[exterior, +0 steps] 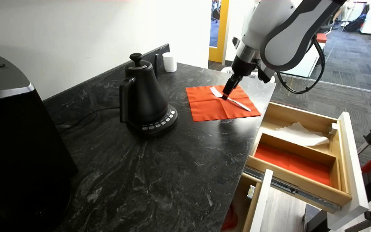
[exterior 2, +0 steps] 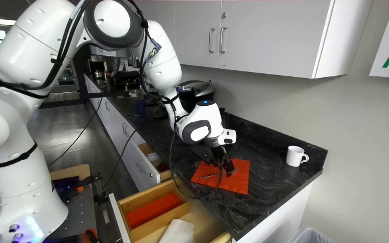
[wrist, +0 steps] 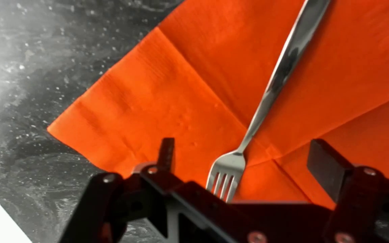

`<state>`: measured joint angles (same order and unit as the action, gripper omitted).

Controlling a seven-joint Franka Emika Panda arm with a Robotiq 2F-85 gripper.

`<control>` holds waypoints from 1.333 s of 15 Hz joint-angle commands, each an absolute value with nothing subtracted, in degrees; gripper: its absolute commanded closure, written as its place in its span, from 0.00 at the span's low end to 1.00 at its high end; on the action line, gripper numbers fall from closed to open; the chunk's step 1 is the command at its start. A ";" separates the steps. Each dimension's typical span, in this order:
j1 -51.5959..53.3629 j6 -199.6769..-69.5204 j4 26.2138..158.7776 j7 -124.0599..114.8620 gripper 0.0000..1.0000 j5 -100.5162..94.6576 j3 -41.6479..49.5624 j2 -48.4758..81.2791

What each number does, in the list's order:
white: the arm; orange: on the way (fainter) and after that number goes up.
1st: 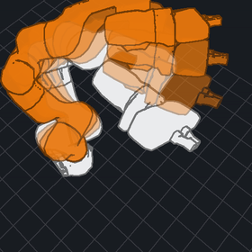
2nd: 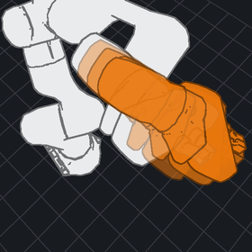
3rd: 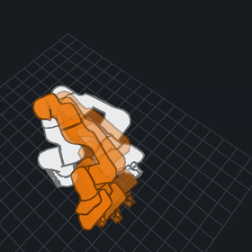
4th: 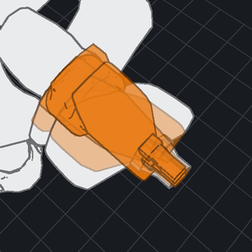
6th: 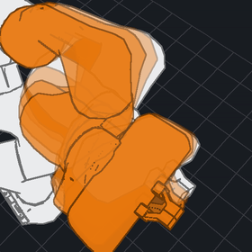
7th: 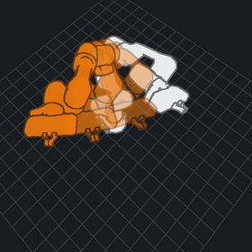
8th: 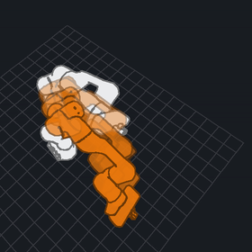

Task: Put the fork in the drawer

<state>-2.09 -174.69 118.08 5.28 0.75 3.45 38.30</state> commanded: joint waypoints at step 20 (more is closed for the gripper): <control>3.24 -170.67 119.43 -6.63 0.00 1.12 7.86 37.59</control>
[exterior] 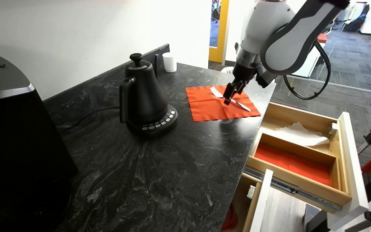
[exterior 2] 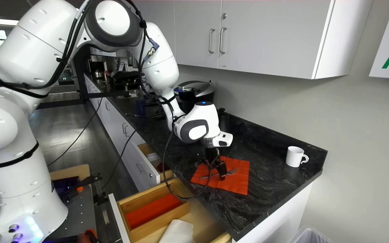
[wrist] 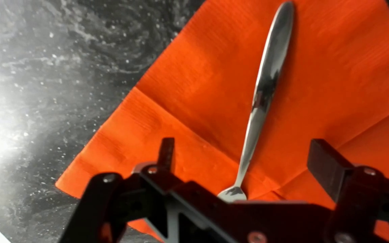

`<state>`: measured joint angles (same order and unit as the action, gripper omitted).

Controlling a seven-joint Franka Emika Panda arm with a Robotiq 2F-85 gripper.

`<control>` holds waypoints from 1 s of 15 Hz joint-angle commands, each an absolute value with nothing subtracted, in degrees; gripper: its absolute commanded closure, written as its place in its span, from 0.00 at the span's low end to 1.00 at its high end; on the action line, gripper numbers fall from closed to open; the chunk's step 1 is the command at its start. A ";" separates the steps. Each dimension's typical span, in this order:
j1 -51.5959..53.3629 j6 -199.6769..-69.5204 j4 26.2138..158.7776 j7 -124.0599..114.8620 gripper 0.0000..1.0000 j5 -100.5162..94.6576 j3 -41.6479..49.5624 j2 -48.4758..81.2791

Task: Put the fork in the drawer

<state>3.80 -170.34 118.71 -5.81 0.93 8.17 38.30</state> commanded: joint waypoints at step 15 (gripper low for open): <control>3.75 -171.41 119.34 -6.78 0.69 0.71 8.75 37.84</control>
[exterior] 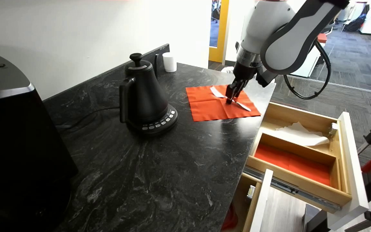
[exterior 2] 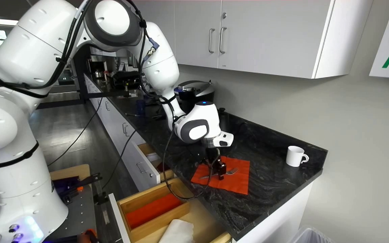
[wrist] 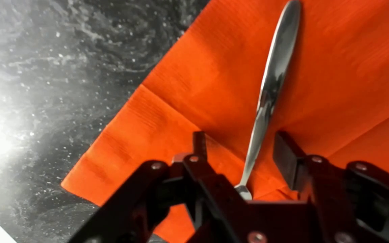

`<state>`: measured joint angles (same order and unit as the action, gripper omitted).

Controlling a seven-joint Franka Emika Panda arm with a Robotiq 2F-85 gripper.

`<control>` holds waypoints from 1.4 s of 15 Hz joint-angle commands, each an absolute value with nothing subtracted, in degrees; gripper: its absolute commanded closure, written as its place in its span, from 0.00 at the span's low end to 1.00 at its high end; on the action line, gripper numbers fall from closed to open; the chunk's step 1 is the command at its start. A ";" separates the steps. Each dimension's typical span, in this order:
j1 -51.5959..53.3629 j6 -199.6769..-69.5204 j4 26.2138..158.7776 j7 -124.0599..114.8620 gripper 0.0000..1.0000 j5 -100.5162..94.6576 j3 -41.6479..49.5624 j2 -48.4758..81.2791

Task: Put the fork in the drawer

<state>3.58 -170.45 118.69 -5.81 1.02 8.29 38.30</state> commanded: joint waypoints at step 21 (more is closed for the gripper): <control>0.95 -169.85 130.01 -3.81 0.97 0.91 6.59 24.45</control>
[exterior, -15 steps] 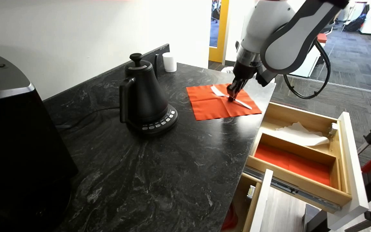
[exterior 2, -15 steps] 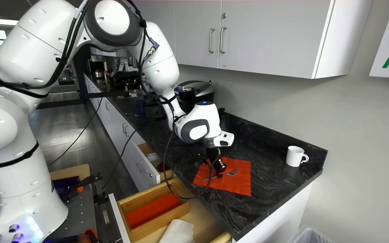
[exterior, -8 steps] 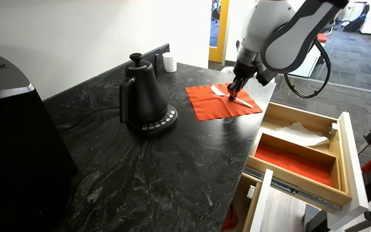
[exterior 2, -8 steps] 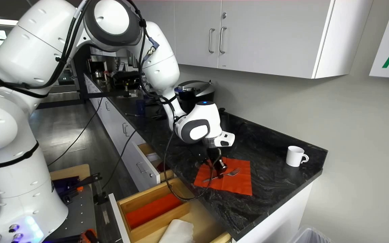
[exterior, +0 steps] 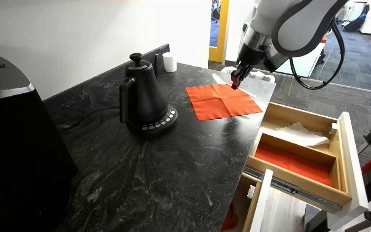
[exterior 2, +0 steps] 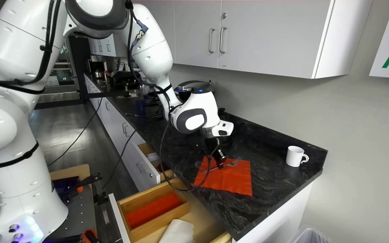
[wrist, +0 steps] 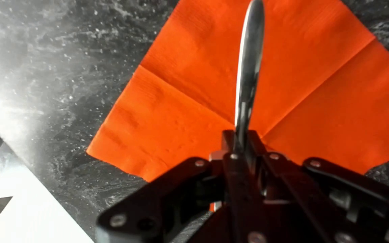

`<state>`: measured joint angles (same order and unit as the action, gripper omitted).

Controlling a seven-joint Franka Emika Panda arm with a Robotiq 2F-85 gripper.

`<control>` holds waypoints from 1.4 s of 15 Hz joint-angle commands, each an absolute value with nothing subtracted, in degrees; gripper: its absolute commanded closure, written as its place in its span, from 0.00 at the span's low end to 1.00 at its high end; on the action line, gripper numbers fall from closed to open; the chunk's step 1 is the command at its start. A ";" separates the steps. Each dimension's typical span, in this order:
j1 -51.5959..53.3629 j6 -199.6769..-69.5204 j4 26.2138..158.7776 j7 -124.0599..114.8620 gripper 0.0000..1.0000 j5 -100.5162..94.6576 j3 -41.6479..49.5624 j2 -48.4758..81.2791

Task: Put the fork in the drawer

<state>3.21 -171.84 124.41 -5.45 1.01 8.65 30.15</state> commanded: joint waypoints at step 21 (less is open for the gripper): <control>-12.46 -163.64 155.53 21.45 0.97 5.59 -11.71 9.72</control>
<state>-9.95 -167.30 151.27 15.84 3.24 -9.15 15.01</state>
